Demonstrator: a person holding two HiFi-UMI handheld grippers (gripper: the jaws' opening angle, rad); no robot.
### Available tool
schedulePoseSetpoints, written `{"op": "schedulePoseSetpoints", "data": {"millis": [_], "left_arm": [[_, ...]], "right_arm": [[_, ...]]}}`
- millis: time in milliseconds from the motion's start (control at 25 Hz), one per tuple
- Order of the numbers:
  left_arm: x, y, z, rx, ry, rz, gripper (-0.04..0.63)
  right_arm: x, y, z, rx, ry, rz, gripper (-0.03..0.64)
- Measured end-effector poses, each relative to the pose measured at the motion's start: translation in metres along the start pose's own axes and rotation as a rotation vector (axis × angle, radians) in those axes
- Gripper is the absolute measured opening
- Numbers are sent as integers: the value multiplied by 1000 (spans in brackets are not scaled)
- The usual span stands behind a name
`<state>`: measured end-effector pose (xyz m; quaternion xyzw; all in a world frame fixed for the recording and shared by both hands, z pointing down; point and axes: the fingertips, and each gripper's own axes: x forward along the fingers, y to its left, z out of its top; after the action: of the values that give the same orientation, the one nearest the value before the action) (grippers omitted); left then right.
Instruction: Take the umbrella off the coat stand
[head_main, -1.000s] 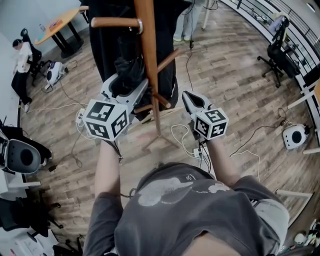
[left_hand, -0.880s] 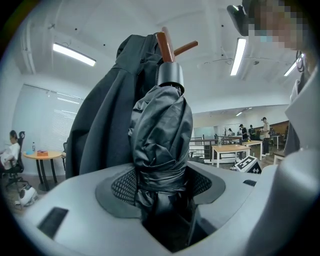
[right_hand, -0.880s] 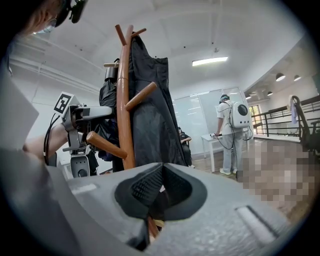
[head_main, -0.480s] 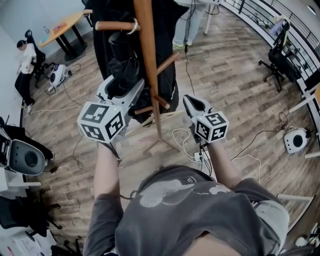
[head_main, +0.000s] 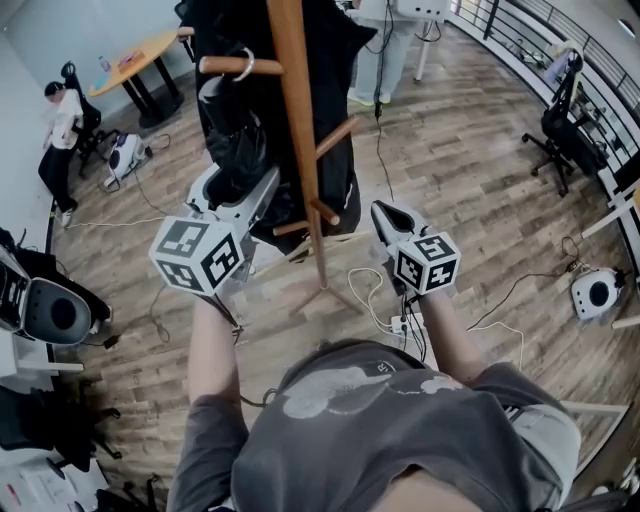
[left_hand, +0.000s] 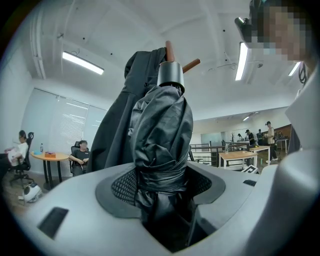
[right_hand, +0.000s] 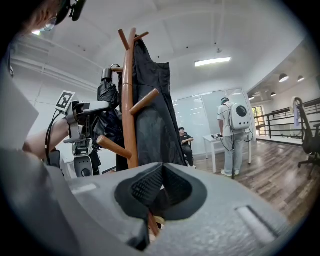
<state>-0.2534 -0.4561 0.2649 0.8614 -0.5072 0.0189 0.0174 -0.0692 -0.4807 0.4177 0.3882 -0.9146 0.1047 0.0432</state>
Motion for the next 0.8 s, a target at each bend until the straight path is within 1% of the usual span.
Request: {"op": "schedulePoseSetpoints", "data": {"millis": [200, 400, 600, 800], "left_arm": [[-10, 1, 3, 3, -5, 30, 272], [-24, 5, 7, -28, -39, 41, 272], [-34, 9, 10, -3, -36, 73, 273], [-45, 6, 5, -27, -41, 95, 273]], "right_arm": [[-2, 3, -3, 6, 3, 12, -2], [-5, 12, -4, 2, -1, 25, -3], [-8, 15, -1, 2, -15, 29, -3], [-18, 18, 0, -1, -20, 34, -3]]}}
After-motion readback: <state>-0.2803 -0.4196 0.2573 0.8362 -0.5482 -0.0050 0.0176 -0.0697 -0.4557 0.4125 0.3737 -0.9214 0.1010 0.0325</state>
